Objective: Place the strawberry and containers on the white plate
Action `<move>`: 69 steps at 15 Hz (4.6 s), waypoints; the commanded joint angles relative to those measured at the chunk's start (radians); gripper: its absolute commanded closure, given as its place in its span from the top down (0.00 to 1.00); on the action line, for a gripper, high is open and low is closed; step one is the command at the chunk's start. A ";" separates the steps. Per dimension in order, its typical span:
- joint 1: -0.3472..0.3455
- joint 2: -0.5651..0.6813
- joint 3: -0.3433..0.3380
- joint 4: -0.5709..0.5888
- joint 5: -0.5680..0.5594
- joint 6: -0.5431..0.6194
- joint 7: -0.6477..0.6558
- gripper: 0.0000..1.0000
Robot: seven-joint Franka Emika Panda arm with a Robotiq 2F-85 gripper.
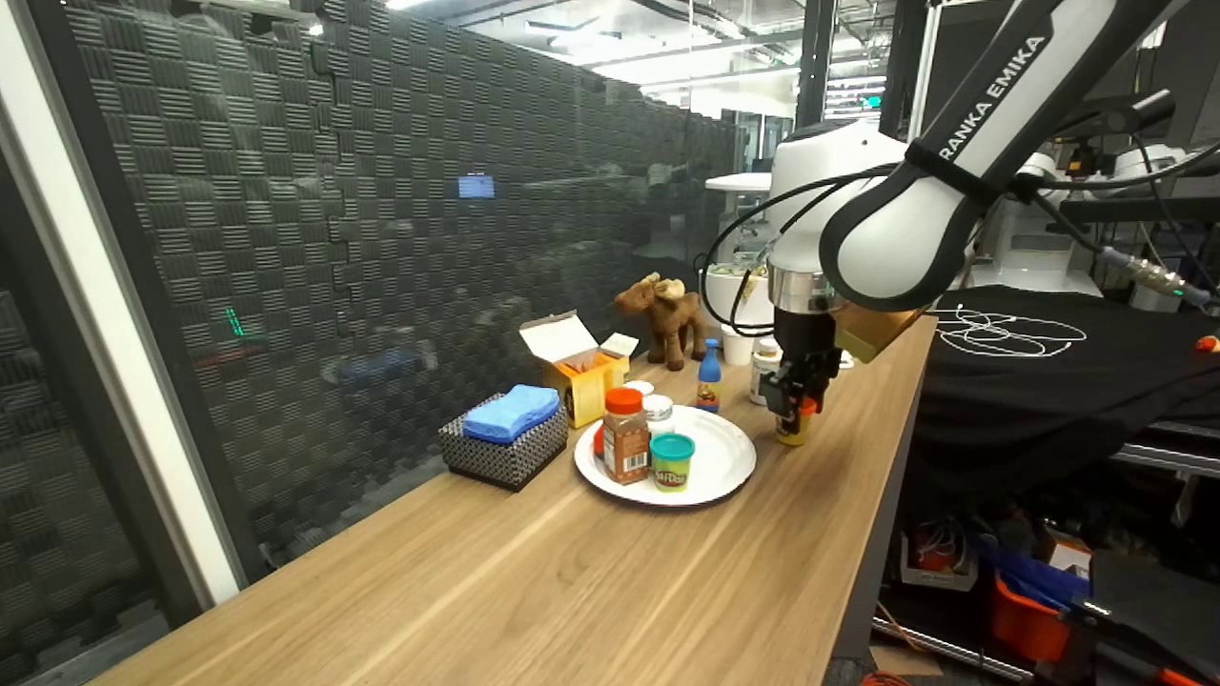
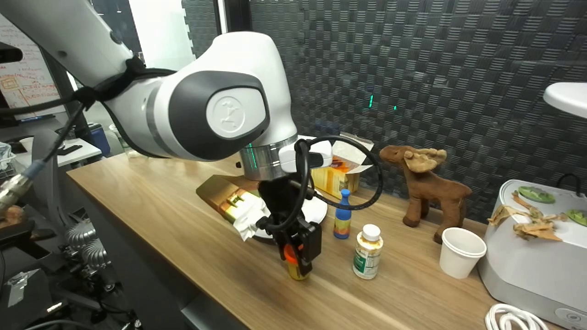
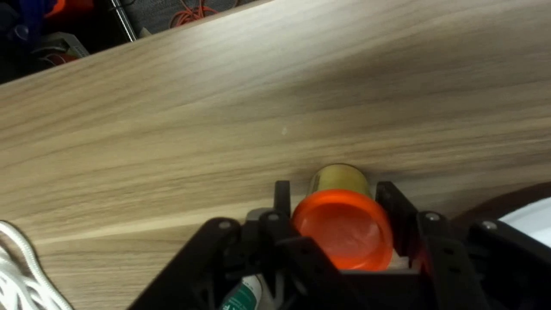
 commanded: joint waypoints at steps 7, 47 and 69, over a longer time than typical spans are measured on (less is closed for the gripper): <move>0.090 -0.139 0.082 -0.001 -0.114 -0.018 0.011 0.28; 0.019 0.012 0.191 -0.014 0.095 0.169 -0.586 0.28; -0.059 -0.069 0.038 0.096 0.161 -0.013 -0.204 1.00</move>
